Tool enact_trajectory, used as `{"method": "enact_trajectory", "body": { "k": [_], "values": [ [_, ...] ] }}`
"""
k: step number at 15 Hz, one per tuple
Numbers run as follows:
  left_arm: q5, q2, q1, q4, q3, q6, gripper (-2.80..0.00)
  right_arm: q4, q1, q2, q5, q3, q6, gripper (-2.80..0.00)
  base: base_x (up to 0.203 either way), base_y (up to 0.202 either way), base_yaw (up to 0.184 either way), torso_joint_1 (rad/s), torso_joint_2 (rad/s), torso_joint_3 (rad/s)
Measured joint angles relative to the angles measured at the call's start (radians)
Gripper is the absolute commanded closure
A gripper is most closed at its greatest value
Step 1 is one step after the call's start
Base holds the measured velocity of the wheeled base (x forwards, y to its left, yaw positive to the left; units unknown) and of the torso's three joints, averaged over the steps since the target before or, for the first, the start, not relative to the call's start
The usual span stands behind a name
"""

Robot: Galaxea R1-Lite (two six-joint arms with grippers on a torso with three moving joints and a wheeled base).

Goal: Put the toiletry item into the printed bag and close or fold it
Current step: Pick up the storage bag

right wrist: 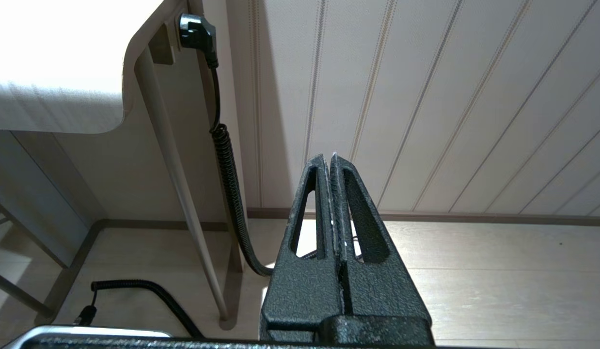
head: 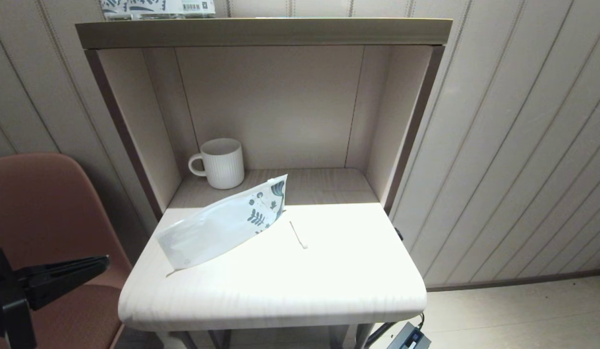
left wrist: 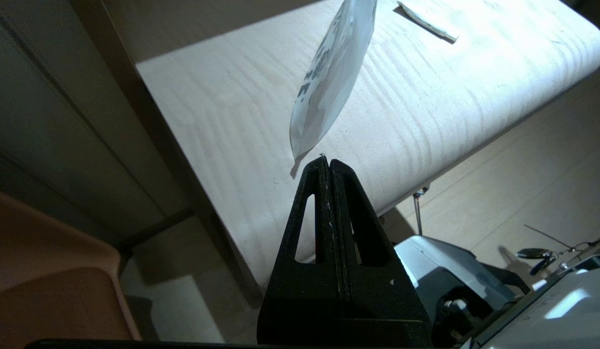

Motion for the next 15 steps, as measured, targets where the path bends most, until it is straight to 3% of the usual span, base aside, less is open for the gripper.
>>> {"method": "enact_trajectory", "body": {
  "k": [5,11,15],
  "values": [
    [0.002,0.021,-0.007,-0.001,0.001,-0.003,0.0,0.136,0.0,0.013,0.044,-0.105,0.001,0.0,0.0,0.0,0.0,0.0,0.0,0.0],
    [-0.007,0.034,-0.019,-0.001,0.007,-0.006,0.0,0.144,0.001,0.089,0.054,-0.211,0.002,0.0,0.0,0.0,0.0,0.0,0.0,0.0],
    [-0.04,0.132,-0.081,-0.066,-0.005,-0.019,0.0,0.143,0.001,0.122,0.054,-0.27,0.002,0.0,0.0,0.0,0.0,0.0,0.0,0.0]
  ]
}}
